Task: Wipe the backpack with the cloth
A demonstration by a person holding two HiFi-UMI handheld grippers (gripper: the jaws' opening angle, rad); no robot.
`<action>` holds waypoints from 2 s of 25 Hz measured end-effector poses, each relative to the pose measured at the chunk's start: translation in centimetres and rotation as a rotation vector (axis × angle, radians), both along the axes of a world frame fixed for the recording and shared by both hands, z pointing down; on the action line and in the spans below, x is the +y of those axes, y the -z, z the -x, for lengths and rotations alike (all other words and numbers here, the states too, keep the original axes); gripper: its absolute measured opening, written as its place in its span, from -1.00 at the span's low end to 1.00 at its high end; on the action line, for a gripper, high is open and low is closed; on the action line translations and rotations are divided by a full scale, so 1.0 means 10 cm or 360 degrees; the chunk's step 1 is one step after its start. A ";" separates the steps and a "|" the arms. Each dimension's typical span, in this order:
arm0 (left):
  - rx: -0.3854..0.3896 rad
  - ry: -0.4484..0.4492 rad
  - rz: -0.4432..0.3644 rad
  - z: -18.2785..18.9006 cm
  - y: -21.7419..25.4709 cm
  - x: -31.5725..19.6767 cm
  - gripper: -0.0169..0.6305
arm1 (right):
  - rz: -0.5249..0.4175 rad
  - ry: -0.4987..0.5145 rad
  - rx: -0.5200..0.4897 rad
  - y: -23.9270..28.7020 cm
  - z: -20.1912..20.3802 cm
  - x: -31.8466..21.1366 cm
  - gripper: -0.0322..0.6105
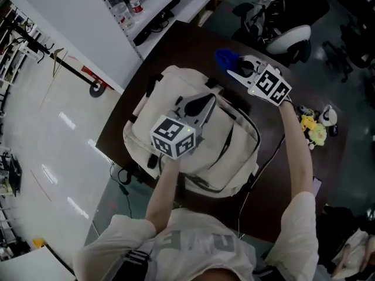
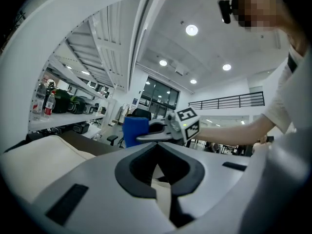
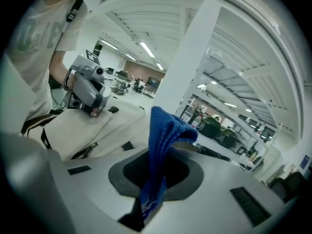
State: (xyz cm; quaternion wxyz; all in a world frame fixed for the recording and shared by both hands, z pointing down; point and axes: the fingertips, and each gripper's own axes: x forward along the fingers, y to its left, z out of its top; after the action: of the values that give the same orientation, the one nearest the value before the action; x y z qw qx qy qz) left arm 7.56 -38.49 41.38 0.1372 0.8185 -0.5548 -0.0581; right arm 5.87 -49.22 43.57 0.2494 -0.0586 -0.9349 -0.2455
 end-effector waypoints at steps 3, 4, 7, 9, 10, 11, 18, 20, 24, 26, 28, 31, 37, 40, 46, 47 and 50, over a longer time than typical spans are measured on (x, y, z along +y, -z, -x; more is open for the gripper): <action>0.0053 -0.0012 0.0036 0.02 -0.04 -0.11 -0.94 | 0.0066 0.0233 0.0113 -0.33 0.46 -0.14 -0.77; 0.0060 -0.0008 0.0047 0.03 -0.06 -0.13 -0.94 | 0.0076 0.0308 0.0161 -0.46 0.58 -0.16 -0.77; 0.0051 0.0009 0.0095 0.04 -0.13 -0.19 -0.94 | 0.0087 0.0516 0.0275 -0.80 0.91 -0.13 -0.77; 0.0102 0.0011 0.0135 0.08 -0.17 -0.22 -0.94 | 0.0118 0.0625 0.0307 -0.96 1.08 -0.06 -0.77; 0.0154 0.0016 0.0147 0.11 -0.18 -0.24 -0.94 | 0.0133 0.0676 0.0318 -1.03 1.15 -0.02 -0.77; 0.0209 0.0024 0.0152 0.15 -0.17 -0.25 -0.94 | 0.0141 0.0727 0.0329 -1.09 1.19 0.03 -0.77; 0.0284 0.0069 0.0178 0.24 -0.20 -0.28 -0.94 | 0.0113 0.0928 0.0301 -1.17 1.27 0.30 -0.77; 0.0287 0.0083 0.0182 0.25 -0.21 -0.29 -0.94 | 0.0114 0.0921 0.0291 -1.18 1.23 0.29 -0.77; 0.0290 0.0090 0.0188 0.26 -0.22 -0.30 -0.94 | 0.0101 0.0933 0.0339 -1.24 1.04 0.31 -0.77; 0.0280 0.0093 0.0191 0.26 -0.23 -0.30 -0.94 | 0.0105 0.0922 0.0352 -1.26 0.91 0.33 -0.77; 0.0267 0.0094 0.0193 0.25 -0.24 -0.31 -0.94 | 0.0118 0.0907 0.0368 -1.29 0.77 0.34 -0.77; 0.0268 0.0103 0.0198 0.26 -0.25 -0.30 -0.94 | 0.0152 0.0877 0.0400 -1.34 0.53 0.40 -0.77; 0.0241 0.0157 0.0156 0.28 -0.22 -0.32 -0.94 | 0.0174 0.0781 0.0398 -1.36 0.20 0.47 -0.77; 0.0227 0.0156 0.0158 0.26 -0.24 -0.32 -0.94 | 0.0188 0.0726 0.0395 -1.36 0.03 0.51 -0.77; 0.0215 0.0164 0.0177 0.27 -0.25 -0.32 -0.94 | 0.0225 0.0642 0.0410 -1.35 -0.28 0.52 -0.77; 0.0208 0.0165 0.0177 0.26 -0.25 -0.32 -0.94 | 0.0230 0.0630 0.0412 -1.34 -0.33 0.52 -0.77; 0.0195 0.0163 0.0177 0.25 -0.26 -0.34 -0.94 | 0.0250 0.0590 0.0423 -1.34 -0.49 0.50 -0.77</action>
State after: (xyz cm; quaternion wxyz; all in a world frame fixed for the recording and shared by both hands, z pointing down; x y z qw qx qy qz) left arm 5.07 -41.85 43.95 0.2130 0.7752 -0.5887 -0.0842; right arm 10.76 -44.18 56.97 0.3155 -0.2801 -0.8835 -0.2037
